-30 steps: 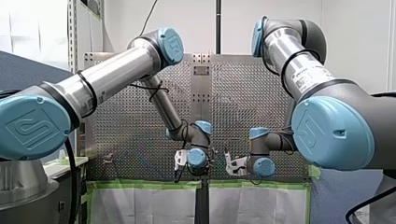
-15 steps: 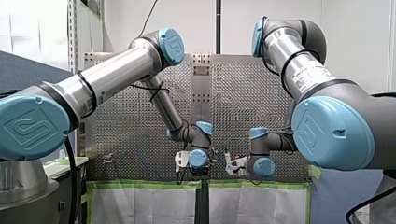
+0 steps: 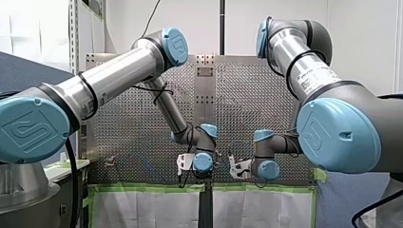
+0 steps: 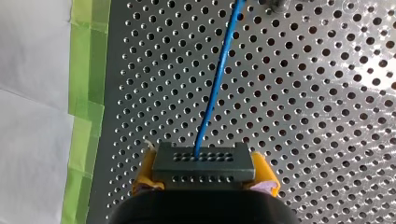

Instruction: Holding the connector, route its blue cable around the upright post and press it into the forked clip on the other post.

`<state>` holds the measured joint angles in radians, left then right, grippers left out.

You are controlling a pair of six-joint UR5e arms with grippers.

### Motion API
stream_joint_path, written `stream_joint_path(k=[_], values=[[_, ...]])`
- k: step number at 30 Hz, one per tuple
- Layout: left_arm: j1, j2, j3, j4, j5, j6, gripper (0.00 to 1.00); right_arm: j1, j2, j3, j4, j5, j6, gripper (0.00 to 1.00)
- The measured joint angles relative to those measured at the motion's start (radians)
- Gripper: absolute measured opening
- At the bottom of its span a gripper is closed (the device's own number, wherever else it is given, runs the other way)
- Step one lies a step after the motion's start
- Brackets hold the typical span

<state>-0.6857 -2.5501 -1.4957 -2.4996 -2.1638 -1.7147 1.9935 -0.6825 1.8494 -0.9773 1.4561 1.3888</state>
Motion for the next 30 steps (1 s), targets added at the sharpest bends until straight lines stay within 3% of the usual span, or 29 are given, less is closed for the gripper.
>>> stream_joint_path(k=[3, 7, 17, 24, 30], values=[[0.0, 0.0, 0.0, 0.004, 0.008, 0.003, 0.15, 0.0, 0.0, 0.0, 0.001, 0.0, 0.0, 0.0], [0.0, -0.004, -0.003, 0.017, 0.028, 0.005, 0.1, 0.0, 0.002, 0.0, 0.001, 0.001, 0.0, 0.0], [0.004, -0.046, 0.002, 0.053, 0.062, 0.004, 0.1, -0.002, 0.015, 0.0, -0.016, 0.001, 0.002, 0.0], [0.01, -0.047, 0.003, 0.07, 0.063, 0.0, 0.12, -0.006, 0.029, -0.011, -0.04, -0.02, 0.015, 0.0], [0.018, -0.048, 0.003, 0.075, 0.064, -0.005, 0.12, -0.01, 0.062, -0.051, -0.007, -0.031, 0.012, 0.0]])
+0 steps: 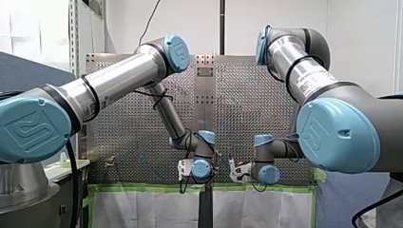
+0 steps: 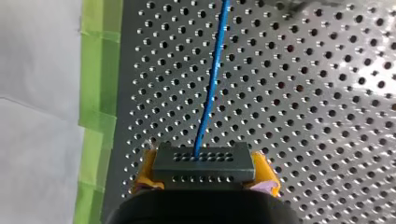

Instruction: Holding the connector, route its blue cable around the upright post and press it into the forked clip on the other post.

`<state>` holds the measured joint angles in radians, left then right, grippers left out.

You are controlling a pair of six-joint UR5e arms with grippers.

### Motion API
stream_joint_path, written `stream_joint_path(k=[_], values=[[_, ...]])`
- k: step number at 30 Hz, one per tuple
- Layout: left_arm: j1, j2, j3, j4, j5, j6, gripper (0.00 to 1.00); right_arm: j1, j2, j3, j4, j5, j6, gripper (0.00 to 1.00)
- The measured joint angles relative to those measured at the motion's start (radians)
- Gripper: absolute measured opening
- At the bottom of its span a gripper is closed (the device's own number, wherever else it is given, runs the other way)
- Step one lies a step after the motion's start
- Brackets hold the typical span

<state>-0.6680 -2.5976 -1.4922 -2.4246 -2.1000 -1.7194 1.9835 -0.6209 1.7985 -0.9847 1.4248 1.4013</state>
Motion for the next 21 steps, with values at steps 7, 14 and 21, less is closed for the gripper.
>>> stream_joint_path(k=[7, 14, 21], values=[[0.011, 0.0, 0.0, 0.019, 0.02, -0.016, 0.12, -0.006, 0.006, -0.035, 0.028, -0.005, 0.001, 0.0], [0.019, -0.008, 0.011, 0.026, 0.041, -0.03, 0.12, -0.01, 0.006, -0.069, 0.042, -0.021, 0.003, 0.0], [0.019, -0.034, 0.046, 0.018, 0.052, -0.05, 0.12, -0.018, 0.006, -0.089, 0.053, -0.034, 0.002, 0.0]])
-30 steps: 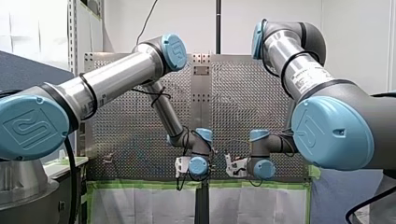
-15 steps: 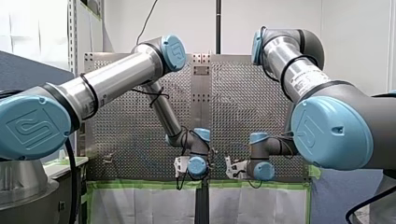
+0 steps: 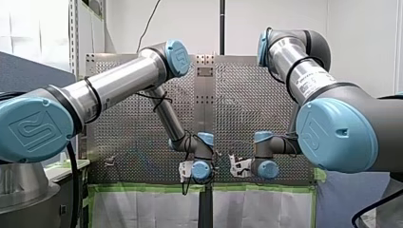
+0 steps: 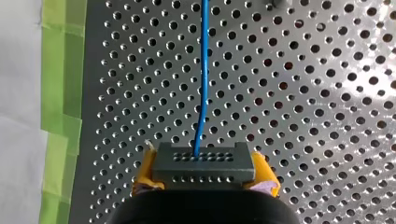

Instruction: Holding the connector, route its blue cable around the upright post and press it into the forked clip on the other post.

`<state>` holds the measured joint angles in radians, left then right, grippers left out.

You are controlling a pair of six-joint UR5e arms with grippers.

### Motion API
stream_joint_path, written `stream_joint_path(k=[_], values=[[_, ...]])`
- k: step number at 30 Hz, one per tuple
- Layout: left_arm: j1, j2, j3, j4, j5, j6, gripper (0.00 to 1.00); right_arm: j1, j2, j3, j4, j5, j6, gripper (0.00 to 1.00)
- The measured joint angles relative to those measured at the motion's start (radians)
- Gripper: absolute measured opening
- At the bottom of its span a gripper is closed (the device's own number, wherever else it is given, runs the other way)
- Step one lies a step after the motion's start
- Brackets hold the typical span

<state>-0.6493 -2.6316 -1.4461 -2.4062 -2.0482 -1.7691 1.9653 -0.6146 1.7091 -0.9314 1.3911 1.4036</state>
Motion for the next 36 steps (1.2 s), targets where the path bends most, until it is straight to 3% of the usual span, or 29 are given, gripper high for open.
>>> stream_joint_path(k=[7, 19, 36], values=[[0.008, -0.002, 0.033, -0.016, 0.008, -0.012, 0.12, -0.019, 0.0, -0.005, -0.004, -0.022, 0.004, 0.0], [0.033, -0.003, 0.053, -0.03, 0.018, -0.017, 0.12, -0.054, 0.0, -0.026, 0.017, -0.035, 0.004, 0.0], [0.068, -0.002, 0.055, -0.026, 0.043, -0.02, 0.12, -0.069, 0.0, -0.055, 0.053, -0.052, 0.004, 0.0]])
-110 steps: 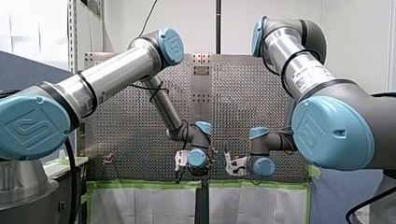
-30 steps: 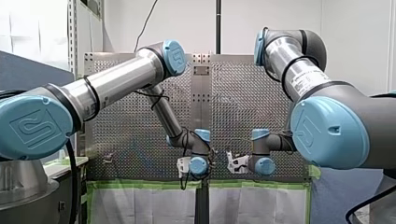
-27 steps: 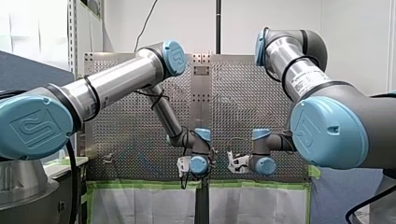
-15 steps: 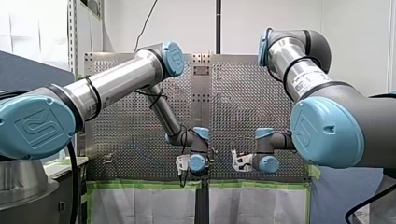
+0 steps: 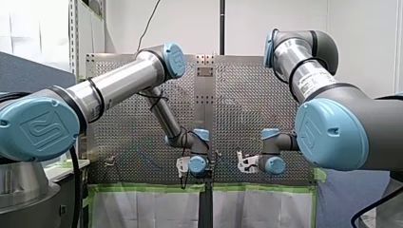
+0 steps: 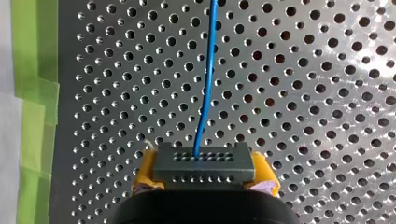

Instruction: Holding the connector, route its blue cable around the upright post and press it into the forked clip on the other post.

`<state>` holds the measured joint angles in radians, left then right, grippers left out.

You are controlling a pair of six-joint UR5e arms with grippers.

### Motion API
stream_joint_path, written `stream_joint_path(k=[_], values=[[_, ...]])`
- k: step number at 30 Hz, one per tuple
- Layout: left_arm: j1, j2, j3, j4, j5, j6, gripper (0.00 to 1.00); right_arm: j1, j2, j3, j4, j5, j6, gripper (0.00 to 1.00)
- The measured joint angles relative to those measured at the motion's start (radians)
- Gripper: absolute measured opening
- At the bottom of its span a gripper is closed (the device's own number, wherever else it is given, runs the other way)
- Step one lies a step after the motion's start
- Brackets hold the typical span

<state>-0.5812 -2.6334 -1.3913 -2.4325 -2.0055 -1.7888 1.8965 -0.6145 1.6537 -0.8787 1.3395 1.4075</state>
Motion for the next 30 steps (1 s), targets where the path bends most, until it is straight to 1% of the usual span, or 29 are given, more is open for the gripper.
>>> stream_joint_path(k=[4, 11, 17, 23, 24, 26, 28, 29, 30], values=[[0.004, 0.0, 0.0, -0.001, 0.003, 0.003, 0.12, -0.003, 0.0, -0.011, 0.01, 0.0, 0.0, 0.0], [0.005, 0.0, 0.002, 0.0, 0.006, 0.014, 0.12, -0.009, 0.0, -0.021, 0.015, -0.001, 0.0, 0.0], [0.006, 0.0, 0.017, -0.007, 0.009, 0.014, 0.12, -0.018, 0.0, -0.026, 0.015, -0.004, 0.001, 0.0], [0.006, 0.0, 0.029, -0.016, 0.009, 0.014, 0.12, -0.022, 0.0, -0.035, 0.021, -0.005, 0.001, 0.0], [0.006, 0.0, 0.03, -0.017, 0.009, 0.013, 0.15, -0.022, 0.0, -0.036, 0.022, -0.005, 0.001, 0.0], [0.006, 0.0, 0.03, -0.018, 0.009, 0.013, 0.15, -0.022, 0.0, -0.038, 0.022, -0.005, 0.001, 0.0], [0.005, 0.0, 0.03, -0.02, 0.013, 0.01, 0.24, -0.023, 0.0, -0.039, 0.022, -0.005, 0.001, 0.0], [0.005, 0.0, 0.031, -0.021, 0.017, 0.008, 0.24, -0.023, 0.0, -0.039, 0.022, -0.006, 0.001, 0.0], [0.005, 0.001, 0.031, -0.022, 0.024, 0.005, 0.33, -0.023, 0.0, -0.039, 0.023, -0.006, 0.0, 0.0]])
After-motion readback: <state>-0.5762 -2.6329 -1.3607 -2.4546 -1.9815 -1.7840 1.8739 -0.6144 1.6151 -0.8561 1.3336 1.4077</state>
